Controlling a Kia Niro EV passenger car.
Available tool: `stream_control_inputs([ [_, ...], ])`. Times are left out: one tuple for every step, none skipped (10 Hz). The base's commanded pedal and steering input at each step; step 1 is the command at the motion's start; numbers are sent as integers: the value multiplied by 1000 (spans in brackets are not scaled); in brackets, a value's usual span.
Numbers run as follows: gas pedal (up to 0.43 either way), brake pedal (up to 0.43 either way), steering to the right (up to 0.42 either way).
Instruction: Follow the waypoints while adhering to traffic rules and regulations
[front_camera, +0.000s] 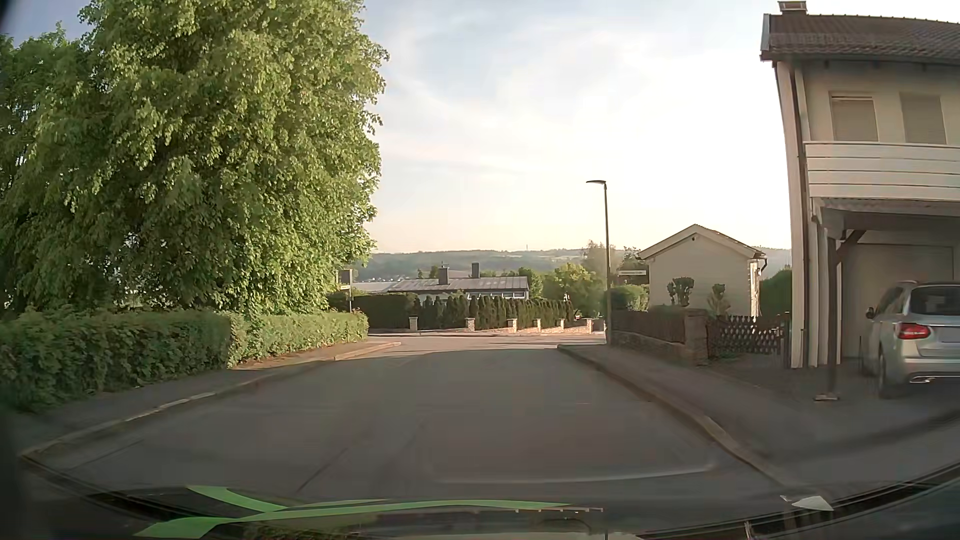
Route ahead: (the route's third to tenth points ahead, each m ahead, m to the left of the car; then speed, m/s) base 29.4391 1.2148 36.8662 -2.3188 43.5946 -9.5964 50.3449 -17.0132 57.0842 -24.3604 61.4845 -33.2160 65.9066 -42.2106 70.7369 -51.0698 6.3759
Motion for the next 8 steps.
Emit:
stream_control_inputs([
  [0,146,-16],
  [0,146,-16],
  [0,146,-16],
  [0,146,-16],
  [0,146,-16],
  [0,152,-17],
  [0,152,-19],
  [0,152,-19],
])
